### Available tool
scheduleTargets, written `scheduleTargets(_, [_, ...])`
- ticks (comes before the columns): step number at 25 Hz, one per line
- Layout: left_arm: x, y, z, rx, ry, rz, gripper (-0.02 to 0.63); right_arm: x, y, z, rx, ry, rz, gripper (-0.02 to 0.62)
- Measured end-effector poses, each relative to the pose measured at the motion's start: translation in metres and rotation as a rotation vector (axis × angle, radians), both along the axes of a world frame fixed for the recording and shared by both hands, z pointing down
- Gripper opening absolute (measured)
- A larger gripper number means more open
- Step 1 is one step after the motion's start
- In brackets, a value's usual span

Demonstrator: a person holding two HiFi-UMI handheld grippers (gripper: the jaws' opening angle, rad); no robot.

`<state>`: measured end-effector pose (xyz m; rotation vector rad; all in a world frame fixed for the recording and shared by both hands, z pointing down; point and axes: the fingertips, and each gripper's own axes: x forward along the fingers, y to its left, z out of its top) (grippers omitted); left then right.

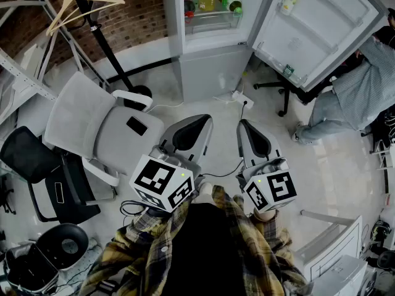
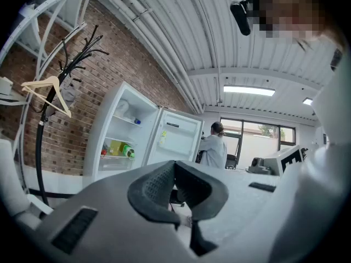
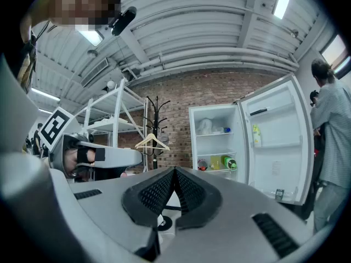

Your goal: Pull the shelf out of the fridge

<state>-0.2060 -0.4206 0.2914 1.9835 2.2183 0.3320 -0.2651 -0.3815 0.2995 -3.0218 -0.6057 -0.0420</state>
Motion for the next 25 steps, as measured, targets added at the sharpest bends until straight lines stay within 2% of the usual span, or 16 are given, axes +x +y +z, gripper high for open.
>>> scheduleTargets(13, [0.002, 0.009, 0.001, -0.001, -0.005, -0.028, 0.003, -0.002, 0.011, -0.003, 0.014, 0.03, -0.009, 0.017])
scheduleTargets(25, [-0.014, 0.02, 0.009, 0.007, -0.023, -0.058, 0.003, -0.025, 0.029, 0.004, 0.031, 0.029, -0.025, 0.017])
